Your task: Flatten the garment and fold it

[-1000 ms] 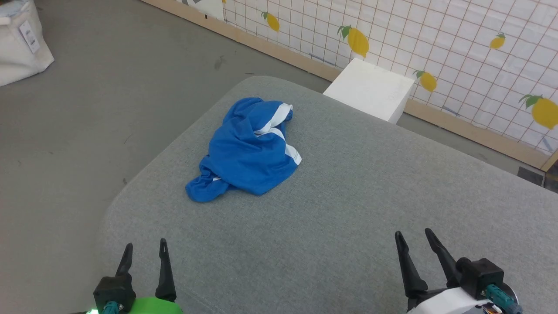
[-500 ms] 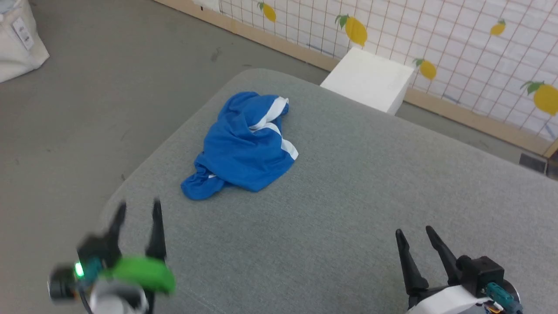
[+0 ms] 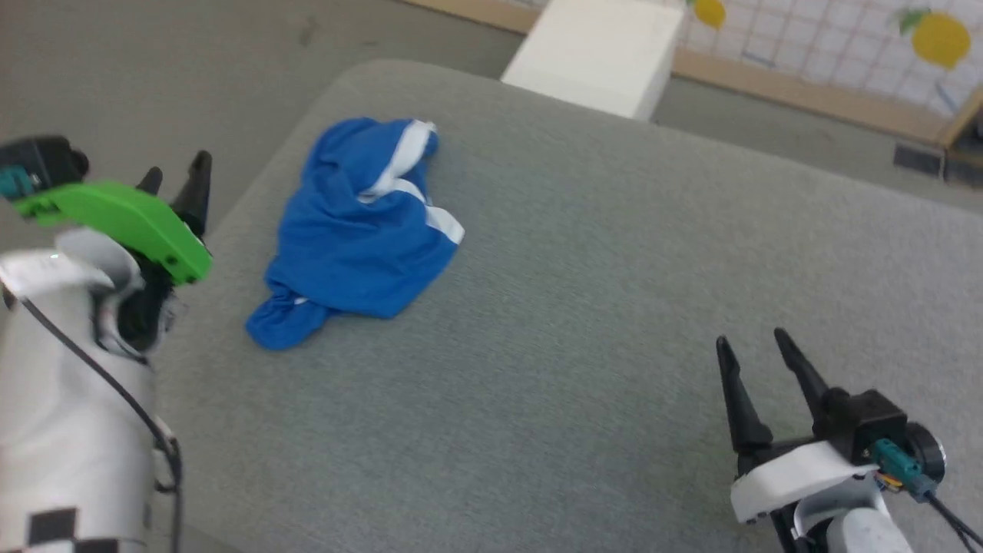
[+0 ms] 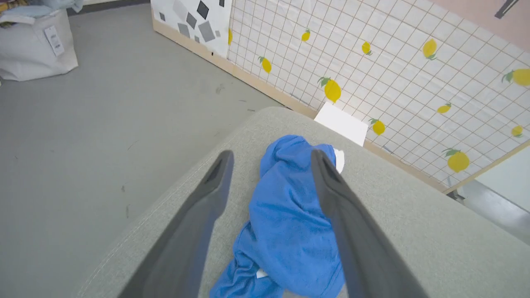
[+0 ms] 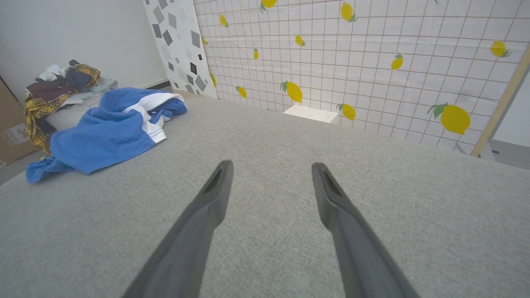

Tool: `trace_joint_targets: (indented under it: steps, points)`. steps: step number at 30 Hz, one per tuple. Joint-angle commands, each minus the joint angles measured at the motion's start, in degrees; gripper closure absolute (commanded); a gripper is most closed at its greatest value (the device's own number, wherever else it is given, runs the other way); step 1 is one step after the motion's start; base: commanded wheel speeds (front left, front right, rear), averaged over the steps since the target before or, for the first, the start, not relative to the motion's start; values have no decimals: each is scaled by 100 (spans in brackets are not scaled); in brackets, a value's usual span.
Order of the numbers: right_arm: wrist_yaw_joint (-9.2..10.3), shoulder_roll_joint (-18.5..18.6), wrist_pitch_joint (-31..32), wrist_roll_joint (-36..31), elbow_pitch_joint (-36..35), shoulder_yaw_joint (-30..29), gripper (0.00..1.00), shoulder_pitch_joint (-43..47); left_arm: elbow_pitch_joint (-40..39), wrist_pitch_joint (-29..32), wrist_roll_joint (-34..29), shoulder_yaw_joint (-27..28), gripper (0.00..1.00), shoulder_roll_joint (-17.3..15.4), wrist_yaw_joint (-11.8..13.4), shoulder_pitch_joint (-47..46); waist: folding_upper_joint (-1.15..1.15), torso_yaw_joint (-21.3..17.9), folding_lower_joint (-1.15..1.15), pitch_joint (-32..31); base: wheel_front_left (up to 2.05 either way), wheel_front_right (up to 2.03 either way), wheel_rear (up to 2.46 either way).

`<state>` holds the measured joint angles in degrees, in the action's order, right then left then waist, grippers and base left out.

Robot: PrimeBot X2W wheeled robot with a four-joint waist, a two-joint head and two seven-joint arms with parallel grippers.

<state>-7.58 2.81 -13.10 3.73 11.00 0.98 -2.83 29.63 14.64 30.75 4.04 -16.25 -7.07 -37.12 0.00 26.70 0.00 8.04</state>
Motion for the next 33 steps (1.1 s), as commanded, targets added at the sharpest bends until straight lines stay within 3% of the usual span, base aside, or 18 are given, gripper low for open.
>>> trace_joint_targets:
  steps: [1,5,9,16,21,22,23,30,33]
  points:
    - [9,7,26,-56,-73,-46,0,-114,150,332,170,-31,0,-117,-35,-194,0,-610,0,682,0,0,0]
    - [9,7,82,-142,-204,-90,0,-227,548,1167,565,10,0,-281,-37,-521,0,-895,0,1079,0,0,0]
    - [9,7,100,-200,-333,-221,0,-279,849,1825,747,-145,0,-214,-38,-635,0,-1032,0,1323,0,0,0]
    - [9,7,154,-287,-486,-295,0,-293,1278,2098,586,-451,0,-144,15,-396,0,-1099,0,1485,0,0,0]
    - [9,7,203,-311,-544,-365,0,-249,1511,1847,422,-633,0,-63,17,-245,0,-1030,0,1495,0,0,0]
    - [9,7,217,-317,-552,-368,0,-246,1528,1674,417,-631,80,-39,13,-242,0,-1007,0,1491,0,0,0]
    - [9,7,226,-321,-554,-366,0,-243,1519,1463,404,-624,100,-27,7,-248,0,-987,0,1478,0,0,0]
    - [9,7,203,-241,-438,-292,0,-169,1188,-812,82,-575,100,-216,-25,-578,0,-871,0,1112,0,0,0]
    - [9,7,153,-152,-325,-228,0,-130,1025,-1430,26,-595,100,-274,-32,-877,0,-877,0,852,0,0,0]
